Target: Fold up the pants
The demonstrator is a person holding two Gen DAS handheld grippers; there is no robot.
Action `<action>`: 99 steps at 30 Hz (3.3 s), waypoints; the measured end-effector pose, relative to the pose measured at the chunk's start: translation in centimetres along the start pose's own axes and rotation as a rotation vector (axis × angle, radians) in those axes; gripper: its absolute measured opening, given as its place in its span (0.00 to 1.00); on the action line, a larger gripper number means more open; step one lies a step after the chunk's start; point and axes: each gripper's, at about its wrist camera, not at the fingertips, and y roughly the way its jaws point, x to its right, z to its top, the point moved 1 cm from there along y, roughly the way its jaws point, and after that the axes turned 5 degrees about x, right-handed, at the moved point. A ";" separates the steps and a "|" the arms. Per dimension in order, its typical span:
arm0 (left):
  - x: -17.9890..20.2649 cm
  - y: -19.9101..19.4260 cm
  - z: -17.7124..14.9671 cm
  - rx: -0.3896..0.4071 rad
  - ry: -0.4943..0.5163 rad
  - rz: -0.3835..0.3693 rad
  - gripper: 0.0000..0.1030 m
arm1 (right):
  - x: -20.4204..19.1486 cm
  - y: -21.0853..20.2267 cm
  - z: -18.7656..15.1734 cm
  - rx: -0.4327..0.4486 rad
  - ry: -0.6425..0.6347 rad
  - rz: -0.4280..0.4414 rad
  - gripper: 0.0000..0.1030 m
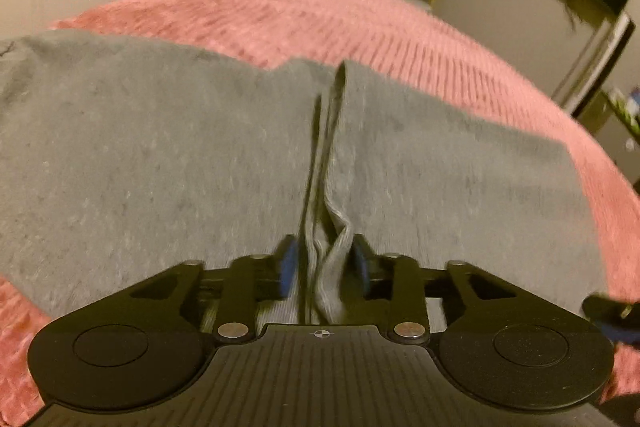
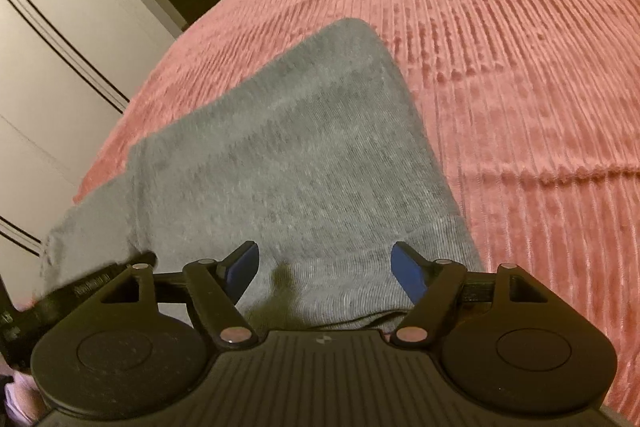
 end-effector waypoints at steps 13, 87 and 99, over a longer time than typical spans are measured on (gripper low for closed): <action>-16.4 -10.0 2.5 0.296 -0.717 -0.014 0.93 | 1.4 -0.1 0.1 0.007 0.088 0.076 0.80; -1.5 -8.3 1.3 0.101 -0.004 -0.014 0.94 | 2.2 -0.7 1.0 0.009 0.168 0.316 0.82; -2.8 -6.5 0.9 0.032 -0.114 -0.030 0.94 | 2.1 4.8 2.0 -0.200 0.309 0.415 0.77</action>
